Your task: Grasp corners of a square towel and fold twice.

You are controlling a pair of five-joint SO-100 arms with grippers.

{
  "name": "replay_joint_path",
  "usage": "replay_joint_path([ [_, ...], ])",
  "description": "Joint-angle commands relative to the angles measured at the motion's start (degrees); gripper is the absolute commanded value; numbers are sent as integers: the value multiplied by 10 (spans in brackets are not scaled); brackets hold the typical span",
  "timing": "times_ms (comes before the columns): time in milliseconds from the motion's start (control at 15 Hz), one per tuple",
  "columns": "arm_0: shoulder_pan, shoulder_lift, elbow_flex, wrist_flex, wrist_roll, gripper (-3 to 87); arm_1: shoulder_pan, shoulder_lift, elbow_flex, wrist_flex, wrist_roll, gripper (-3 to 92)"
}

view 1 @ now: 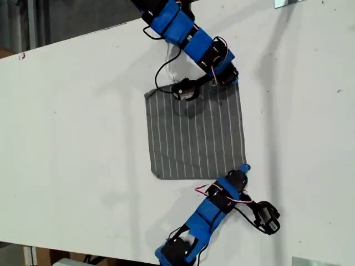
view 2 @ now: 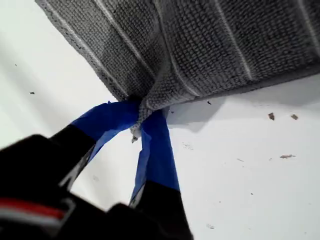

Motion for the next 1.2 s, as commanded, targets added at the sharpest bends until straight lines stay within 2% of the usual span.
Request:
replay_joint_path([
  [0,-11,-23,-8,-48,14,225,-1,-17,-74,33,-17,-1],
  [67,-17,-29,-7,-54,20,169,-1,-29,-101,54,-22,-1],
  [133,-20,-31,-2,-54,13,28,-2,-39,-123,69,-25,-1],
  [200,-22,-30,2,-50,9,0,-3,-43,-134,80,-25,-1],
  [467,-11,-4,-27,6,3,0,-2,-45,-150,97,-25,-1],
  [800,-15,109,-63,142,20,0,-1,-53,-318,279,-38,-1],
  [1133,-61,236,-62,197,134,0,65,11,-325,355,-73,-1],
])
